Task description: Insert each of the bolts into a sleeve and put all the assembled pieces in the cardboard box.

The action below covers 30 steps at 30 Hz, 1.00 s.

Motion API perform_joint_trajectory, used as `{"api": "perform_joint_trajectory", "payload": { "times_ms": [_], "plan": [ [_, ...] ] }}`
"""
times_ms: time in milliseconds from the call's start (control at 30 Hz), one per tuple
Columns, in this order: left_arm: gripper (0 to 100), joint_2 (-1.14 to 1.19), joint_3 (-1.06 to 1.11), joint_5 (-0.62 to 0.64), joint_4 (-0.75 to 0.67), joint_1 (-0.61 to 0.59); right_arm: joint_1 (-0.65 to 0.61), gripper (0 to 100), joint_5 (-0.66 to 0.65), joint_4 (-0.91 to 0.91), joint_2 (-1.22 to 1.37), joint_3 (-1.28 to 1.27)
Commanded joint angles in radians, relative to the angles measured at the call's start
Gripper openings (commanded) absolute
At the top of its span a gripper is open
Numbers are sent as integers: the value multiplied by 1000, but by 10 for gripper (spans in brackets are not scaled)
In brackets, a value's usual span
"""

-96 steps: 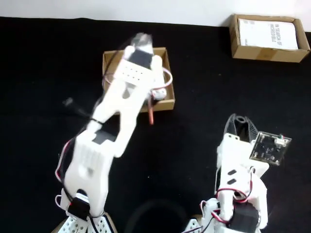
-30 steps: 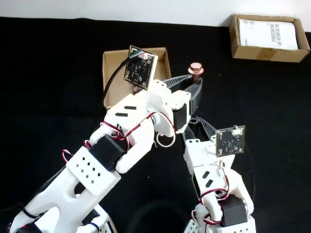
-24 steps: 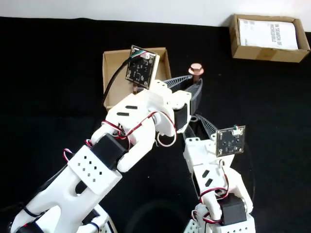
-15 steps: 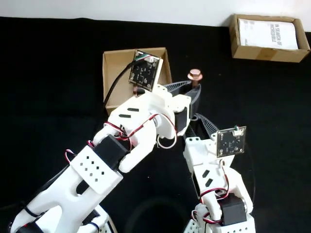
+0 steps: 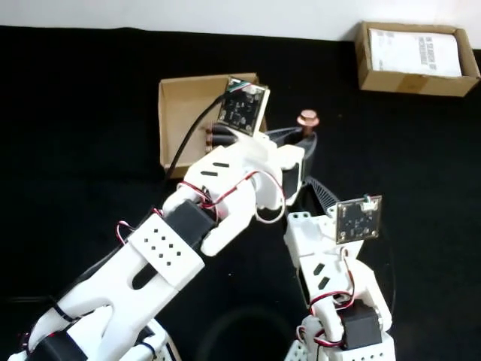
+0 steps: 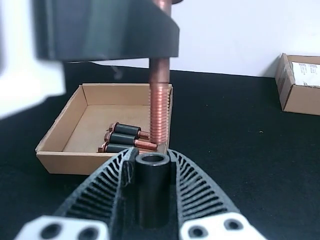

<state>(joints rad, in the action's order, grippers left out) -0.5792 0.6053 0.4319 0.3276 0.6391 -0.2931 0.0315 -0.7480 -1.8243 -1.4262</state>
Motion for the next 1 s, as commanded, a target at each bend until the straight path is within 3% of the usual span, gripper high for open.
{"api": "perform_joint_trajectory", "payload": {
  "times_ms": [0, 167, 367, 800, 967],
  "plan": [
    [9, -8, -7, 8, -20, -10, 12, 6, 3, 21, -8, 50],
    [9, -16, 5, 18, 26, -8, 12, 6, 3, 21, -8, 47],
    [9, -16, 7, 129, 103, -5, 12, 6, 3, 21, -8, 51],
    [12, -153, 12, 123, 362, 140, 13, 6, 3, 22, -8, 45],
    [29, -176, 13, 61, 503, 131, 13, 6, 3, 22, -8, 53]
  ]
}}
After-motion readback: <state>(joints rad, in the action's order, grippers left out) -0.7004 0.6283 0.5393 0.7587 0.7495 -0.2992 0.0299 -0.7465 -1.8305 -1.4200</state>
